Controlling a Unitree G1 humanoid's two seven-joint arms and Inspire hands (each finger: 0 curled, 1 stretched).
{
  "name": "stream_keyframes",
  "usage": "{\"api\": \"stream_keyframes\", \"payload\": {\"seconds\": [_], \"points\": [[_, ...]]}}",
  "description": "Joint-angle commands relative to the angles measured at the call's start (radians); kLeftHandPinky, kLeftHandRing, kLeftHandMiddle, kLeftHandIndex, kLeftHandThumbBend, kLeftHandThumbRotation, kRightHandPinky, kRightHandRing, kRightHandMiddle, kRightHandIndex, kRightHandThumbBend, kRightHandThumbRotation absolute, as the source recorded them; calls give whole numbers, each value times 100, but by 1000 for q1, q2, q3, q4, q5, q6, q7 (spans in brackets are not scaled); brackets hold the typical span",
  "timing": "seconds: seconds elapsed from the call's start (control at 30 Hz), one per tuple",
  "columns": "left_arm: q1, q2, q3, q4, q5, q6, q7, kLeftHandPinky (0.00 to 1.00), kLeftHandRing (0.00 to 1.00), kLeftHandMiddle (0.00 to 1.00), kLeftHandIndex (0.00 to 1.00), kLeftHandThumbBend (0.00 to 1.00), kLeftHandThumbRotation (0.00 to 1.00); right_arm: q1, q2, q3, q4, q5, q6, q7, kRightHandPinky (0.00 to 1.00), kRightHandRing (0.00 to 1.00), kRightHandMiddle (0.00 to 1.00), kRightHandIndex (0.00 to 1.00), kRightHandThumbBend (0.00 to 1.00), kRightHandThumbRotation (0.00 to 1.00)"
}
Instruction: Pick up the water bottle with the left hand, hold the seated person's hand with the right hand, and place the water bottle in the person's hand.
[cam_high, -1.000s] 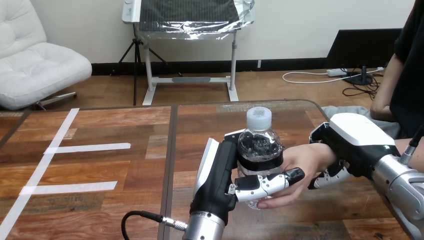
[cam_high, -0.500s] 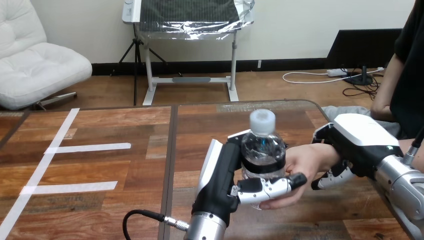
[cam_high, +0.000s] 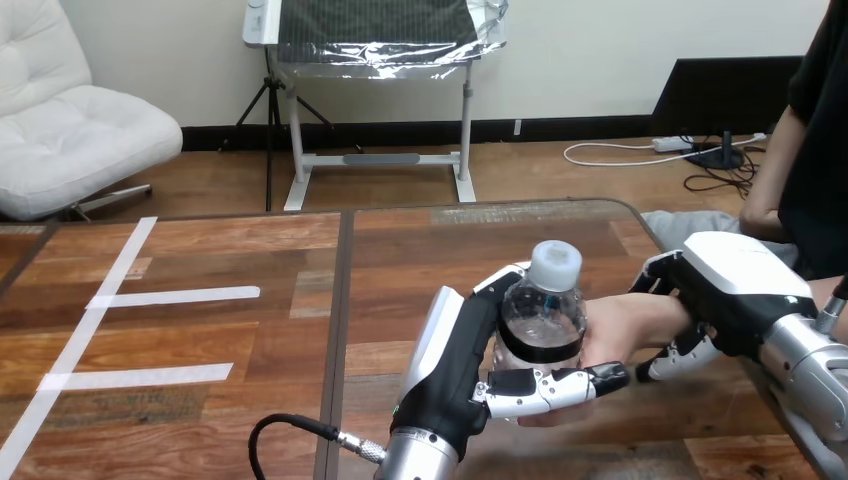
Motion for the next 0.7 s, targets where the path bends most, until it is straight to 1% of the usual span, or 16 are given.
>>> {"api": "stream_keyframes", "payload": {"seconds": [0.0,0.1,0.23,0.47,0.67], "points": [[-79,-103,-30,-65,29,8,-2,92,97,98,99,99,47,-44,-21,-28,6,-11,3,-39,57,66,71,68,85,0],[-77,-103,-30,-67,35,10,0,96,99,99,100,99,49,-46,-22,-25,11,-14,2,-41,59,68,73,70,85,0],[-75,-105,-28,-67,44,9,4,99,100,100,100,100,51,-47,-20,-27,14,-13,-1,-40,60,69,75,71,86,0],[-70,-108,-26,-69,49,11,6,100,100,100,100,100,52,-48,-22,-26,20,-13,-8,-43,61,70,75,72,86,0],[-69,-110,-24,-67,55,15,15,100,100,100,100,100,52,-47,-19,-26,17,-11,5,-31,61,71,76,74,85,0]]}}
